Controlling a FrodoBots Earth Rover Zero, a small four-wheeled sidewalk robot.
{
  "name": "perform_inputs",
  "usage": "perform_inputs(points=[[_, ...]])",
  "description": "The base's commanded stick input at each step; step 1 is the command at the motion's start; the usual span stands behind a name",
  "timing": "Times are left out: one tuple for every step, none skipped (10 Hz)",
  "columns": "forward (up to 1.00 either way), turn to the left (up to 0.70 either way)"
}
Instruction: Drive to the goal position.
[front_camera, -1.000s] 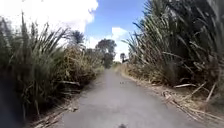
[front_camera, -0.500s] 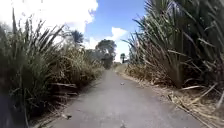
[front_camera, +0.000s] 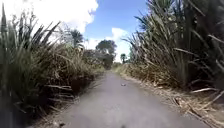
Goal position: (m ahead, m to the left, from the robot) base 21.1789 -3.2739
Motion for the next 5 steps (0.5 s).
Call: perform_inputs(points=[[0.50, 0.00], [0.50, 0.00], [0.50, 0.00], [0.50, 0.00], [0.50, 0.00]])
